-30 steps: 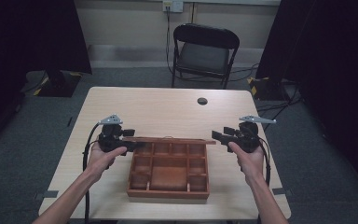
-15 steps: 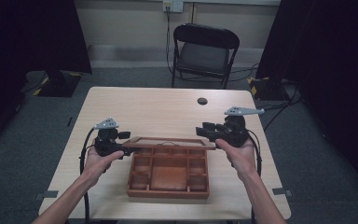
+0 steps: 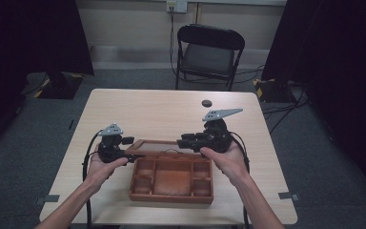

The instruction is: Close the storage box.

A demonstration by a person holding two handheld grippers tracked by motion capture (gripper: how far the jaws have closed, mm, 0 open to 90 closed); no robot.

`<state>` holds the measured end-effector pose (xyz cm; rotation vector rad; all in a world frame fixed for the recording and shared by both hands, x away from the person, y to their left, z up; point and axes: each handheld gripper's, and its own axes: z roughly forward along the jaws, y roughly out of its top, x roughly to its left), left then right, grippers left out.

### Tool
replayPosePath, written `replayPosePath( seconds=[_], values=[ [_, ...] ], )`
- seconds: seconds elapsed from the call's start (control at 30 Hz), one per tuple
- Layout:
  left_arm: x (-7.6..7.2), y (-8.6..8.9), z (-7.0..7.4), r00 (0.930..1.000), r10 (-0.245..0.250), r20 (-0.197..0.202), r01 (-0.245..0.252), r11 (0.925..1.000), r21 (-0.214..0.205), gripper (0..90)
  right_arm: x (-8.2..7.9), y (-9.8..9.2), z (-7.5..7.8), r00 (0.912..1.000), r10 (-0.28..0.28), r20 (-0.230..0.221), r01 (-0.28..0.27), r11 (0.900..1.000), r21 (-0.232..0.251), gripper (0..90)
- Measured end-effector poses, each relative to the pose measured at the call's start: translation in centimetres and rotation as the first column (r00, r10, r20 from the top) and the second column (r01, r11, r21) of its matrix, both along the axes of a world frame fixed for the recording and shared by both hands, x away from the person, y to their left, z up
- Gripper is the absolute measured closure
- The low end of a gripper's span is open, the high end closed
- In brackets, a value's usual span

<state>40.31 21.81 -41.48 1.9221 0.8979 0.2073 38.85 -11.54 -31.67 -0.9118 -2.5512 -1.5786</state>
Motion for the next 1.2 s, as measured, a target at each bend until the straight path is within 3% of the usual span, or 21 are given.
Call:
replayPosePath(
  seconds=[0.43, 0.8, 0.87, 1.2],
  values=[
    [-0.3, -0.2, -0.2, 0.9999, -0.012, 0.006, 0.012, 0.9997, 0.019, 17.9, -0.1, 2.1, -1.2, 0.9940, 0.069, -0.085, -0.071, 0.9972, -0.023, 73.3],
    [-0.2, -0.3, -0.4, 1.0000, -0.005, -0.001, 0.005, 0.9997, 0.023, 18.0, 0.2, 2.1, -1.6, 0.9887, 0.091, -0.119, -0.092, 0.9957, -0.005, 75.9],
    [-0.2, -0.3, -0.5, 0.9998, 0.009, -0.016, -0.009, 0.9998, 0.019, 18.3, 0.4, 2.0, -1.7, 0.9844, 0.093, -0.150, -0.093, 0.9956, 0.009, 79.1],
    [-0.1, -0.2, -0.7, 0.9998, -0.001, -0.020, 0.002, 0.9997, 0.023, 18.4, 0.2, 2.0, -1.6, 0.9872, 0.111, -0.114, -0.113, 0.9935, -0.013, 81.7]
  ],
)
